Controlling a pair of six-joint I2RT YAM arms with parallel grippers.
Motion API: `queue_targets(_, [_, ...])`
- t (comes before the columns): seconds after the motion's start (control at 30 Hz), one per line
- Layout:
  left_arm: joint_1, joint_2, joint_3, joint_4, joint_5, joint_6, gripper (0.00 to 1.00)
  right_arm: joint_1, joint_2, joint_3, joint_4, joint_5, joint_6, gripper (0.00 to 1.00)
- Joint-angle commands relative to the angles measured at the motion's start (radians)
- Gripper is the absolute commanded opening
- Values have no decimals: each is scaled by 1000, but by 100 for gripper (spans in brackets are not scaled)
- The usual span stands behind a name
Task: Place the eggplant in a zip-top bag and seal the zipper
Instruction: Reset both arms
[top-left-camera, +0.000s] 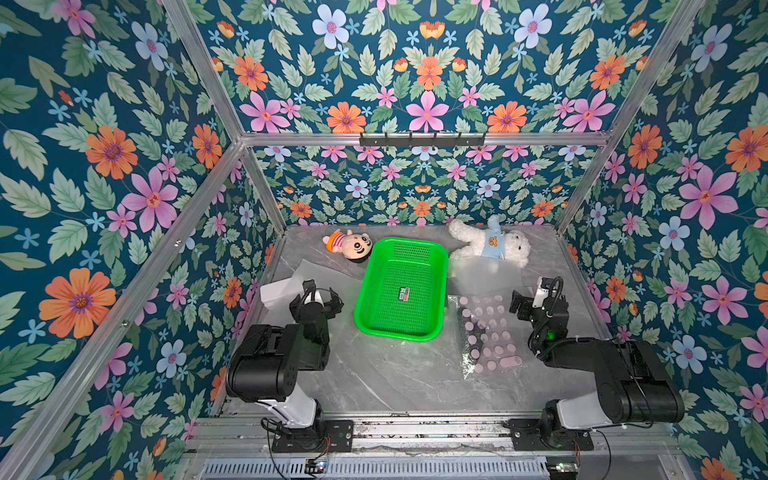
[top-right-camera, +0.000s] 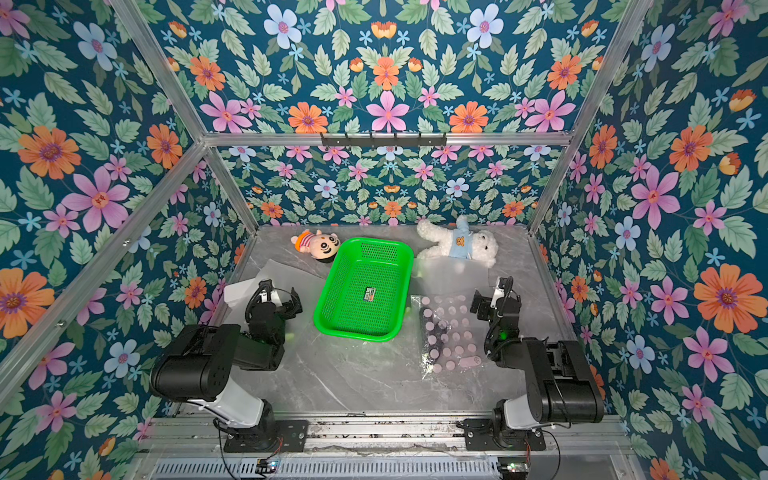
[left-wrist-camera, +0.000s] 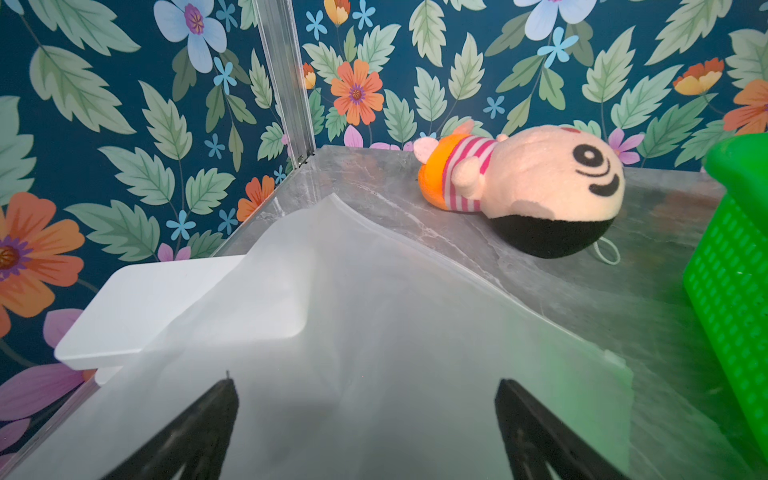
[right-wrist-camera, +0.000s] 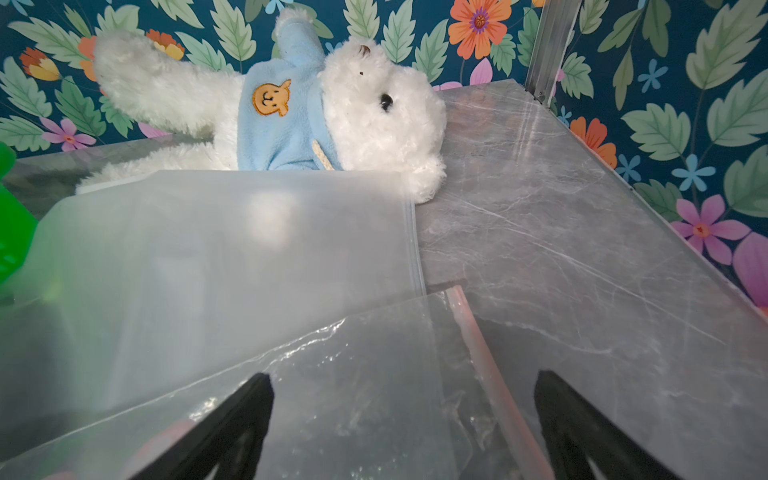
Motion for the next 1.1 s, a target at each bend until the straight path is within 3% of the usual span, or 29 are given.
queue_targets(0.0, [2, -2, 1, 46, 4, 4, 99, -9, 0, -6, 47, -27, 0, 99])
queue_targets(0.37, [3, -5, -3, 48, 1, 3, 99, -8, -2, -5, 45, -31, -3, 99])
queue_targets(0.43, [3, -10, -68, 157, -36, -15, 99, -9, -8, -47, 110, -11, 8, 99])
queue_targets(0.5, [9, -4, -135, 291, -24, -20, 99, -8, -9, -116, 248, 86, 46, 99])
queue_targets(0.57, [7, 10, -150, 346, -7, -2, 99, -18, -1, -152, 324, 84, 59, 99])
queue_targets(0.67, [7, -2, -104, 244, -24, -14, 99, -17, 1, -137, 305, 84, 50, 99])
queue_targets(0.73, [7, -3, 8, 36, -17, -7, 99, -12, -13, -60, 142, 73, 44, 99])
queue_targets(0.8, [14, -1, 4, 40, 6, -10, 99, 26, -12, -8, 27, 100, 11, 99])
queue_targets(1.07, [9, -2, 3, 41, 8, -3, 99, 27, -1, -13, 59, 101, 4, 99])
